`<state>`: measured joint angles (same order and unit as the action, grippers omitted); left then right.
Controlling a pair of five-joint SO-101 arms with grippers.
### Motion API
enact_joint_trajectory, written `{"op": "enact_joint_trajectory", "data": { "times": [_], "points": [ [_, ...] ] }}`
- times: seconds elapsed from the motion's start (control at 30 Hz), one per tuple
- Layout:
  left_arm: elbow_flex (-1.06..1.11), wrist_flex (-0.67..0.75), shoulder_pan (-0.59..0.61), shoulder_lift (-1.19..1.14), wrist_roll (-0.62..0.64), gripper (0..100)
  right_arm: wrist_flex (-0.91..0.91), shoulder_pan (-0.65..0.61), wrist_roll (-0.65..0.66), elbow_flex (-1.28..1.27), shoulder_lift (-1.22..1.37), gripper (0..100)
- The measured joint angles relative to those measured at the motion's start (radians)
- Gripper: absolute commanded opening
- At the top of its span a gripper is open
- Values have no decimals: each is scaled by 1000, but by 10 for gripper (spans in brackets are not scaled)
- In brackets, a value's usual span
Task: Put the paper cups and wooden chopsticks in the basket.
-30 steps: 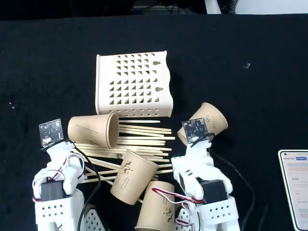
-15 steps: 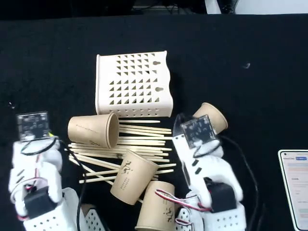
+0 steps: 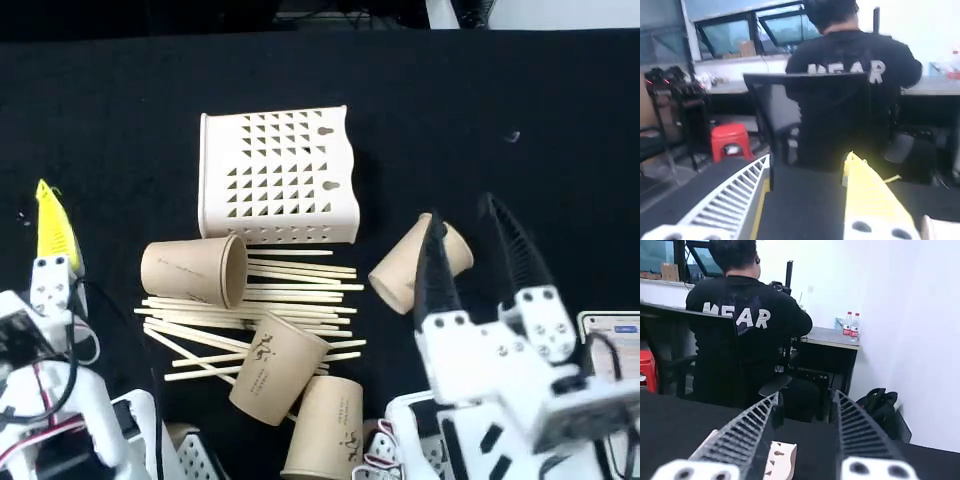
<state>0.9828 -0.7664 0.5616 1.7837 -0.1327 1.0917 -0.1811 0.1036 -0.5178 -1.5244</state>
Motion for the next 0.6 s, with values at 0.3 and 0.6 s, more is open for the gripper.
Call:
{"op": "enact_joint_trajectory", "data": {
  "times": [0.3,0.6],
  "points": [
    [-130,-86,-137,-399,-26,243,0,2,-11,192,494,170],
    [-466,-190,-293,-1111,2,243,-199,5,-11,11,991,170]
  ]
}}
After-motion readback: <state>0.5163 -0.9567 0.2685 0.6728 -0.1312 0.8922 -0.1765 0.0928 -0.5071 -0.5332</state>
